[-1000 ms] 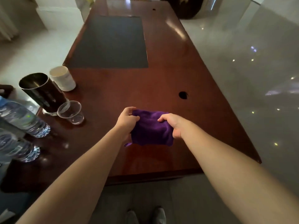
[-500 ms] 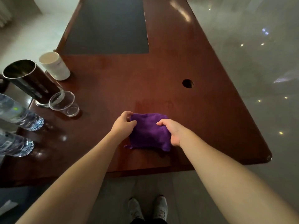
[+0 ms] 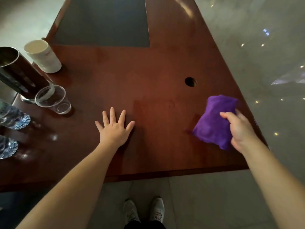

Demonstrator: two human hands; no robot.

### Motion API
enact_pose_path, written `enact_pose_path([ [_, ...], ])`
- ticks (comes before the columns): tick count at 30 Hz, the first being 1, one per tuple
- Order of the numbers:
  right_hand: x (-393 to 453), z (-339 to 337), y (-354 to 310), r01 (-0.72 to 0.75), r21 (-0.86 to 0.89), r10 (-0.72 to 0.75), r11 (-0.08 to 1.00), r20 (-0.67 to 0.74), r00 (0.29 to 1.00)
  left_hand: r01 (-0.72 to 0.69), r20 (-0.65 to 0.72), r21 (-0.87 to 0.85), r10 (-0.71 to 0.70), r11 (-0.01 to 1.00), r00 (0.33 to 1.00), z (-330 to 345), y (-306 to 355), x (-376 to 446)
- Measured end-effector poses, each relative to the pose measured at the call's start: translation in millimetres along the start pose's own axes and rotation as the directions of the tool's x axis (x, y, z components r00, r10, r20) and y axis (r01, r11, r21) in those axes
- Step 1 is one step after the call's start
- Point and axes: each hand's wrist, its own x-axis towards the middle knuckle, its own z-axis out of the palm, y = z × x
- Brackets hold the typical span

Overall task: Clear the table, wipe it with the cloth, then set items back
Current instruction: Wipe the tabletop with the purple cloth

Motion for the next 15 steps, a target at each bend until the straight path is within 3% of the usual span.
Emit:
enact_pose_path([
  [2, 1, -1, -1, 0.153, -0.326, -0.168, 0.933, -0.018, 0.986, 0.014, 0.0, 0.026, -0.014, 1.0, 1.0, 9, 0, -1],
  [3, -1, 1, 2, 0.232, -0.503, -0.263, 0.833, 0.009, 0.965, 0.014, -0.01, 0.036, -0.013, 0.999, 1.0, 12, 0, -1],
  [5, -4, 12, 19, 0.432, -0.715, -0.406, 0.55, 0.223, 0.886, 0.013, -0.036, 0.035, -0.012, 0.999, 0.999, 17, -1, 0],
  [7, -13, 30, 40, 0.471, -0.827, -0.256, 0.307, 0.406, 0.878, 0.014, -0.055, 0.034, -0.012, 0.999, 0.998, 19, -2, 1],
  [9, -24, 43, 55, 0.379, -0.922, -0.008, 0.082, 0.379, 0.925, 0.015, -0.068, 0.043, -0.012, 0.999, 0.998, 20, -1, 1],
  [10, -26, 44, 59, 0.338, -0.941, 0.029, -0.008, 0.338, 0.941, 0.016, -0.075, 0.046, -0.012, 0.999, 0.997, 20, -1, 1],
  [13, -26, 45, 46, 0.257, -0.96, -0.145, -0.108, 0.271, 0.952, 0.022, -0.108, 0.055, -0.016, 0.998, 0.994, 20, 0, -1],
  [15, -17, 47, 37, 0.342, -0.937, -0.368, -0.074, 0.345, 0.864, 0.03, -0.125, 0.056, -0.023, 0.998, 0.992, 22, 0, -3],
])
